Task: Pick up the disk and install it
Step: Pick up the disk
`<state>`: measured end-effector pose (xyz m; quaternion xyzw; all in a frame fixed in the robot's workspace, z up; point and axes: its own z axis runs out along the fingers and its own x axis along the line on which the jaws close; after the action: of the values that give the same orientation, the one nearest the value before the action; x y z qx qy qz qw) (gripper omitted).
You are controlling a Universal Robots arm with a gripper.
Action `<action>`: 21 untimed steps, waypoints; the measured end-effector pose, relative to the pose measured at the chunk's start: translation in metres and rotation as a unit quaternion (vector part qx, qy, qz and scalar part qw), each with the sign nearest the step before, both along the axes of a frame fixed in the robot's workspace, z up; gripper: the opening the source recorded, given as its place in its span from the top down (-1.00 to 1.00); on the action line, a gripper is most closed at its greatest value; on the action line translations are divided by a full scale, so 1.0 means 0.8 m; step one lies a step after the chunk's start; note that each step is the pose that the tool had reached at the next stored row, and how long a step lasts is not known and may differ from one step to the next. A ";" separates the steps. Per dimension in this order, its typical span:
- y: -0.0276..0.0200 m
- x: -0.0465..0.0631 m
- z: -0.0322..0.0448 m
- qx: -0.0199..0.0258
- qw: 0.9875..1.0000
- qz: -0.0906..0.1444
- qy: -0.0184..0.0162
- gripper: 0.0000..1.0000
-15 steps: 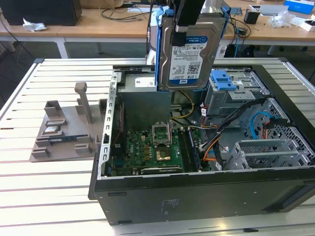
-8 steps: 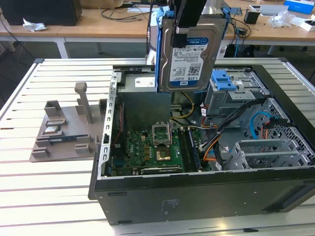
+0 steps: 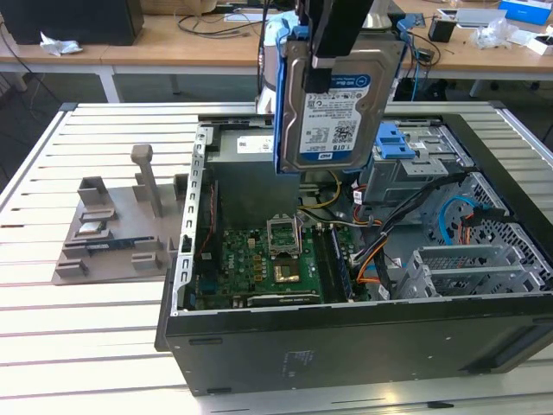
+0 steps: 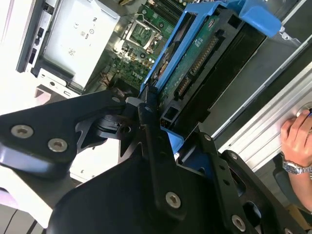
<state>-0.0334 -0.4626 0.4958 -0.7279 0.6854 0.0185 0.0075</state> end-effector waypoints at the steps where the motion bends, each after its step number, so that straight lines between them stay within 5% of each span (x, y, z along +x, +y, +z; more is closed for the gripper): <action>1: -0.0019 0.000 -0.0002 0.000 1.000 0.000 0.000 0.26; 18: -0.0330 0.000 -0.0028 0.000 1.000 0.000 0.000 0.26; 19: -0.0395 0.000 -0.0035 0.000 1.000 0.000 0.000 0.26; 21: -0.0623 0.000 -0.0052 0.000 1.000 0.000 0.000 0.26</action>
<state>-0.0334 -0.5125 0.4916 -0.7279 0.6854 0.0186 0.0075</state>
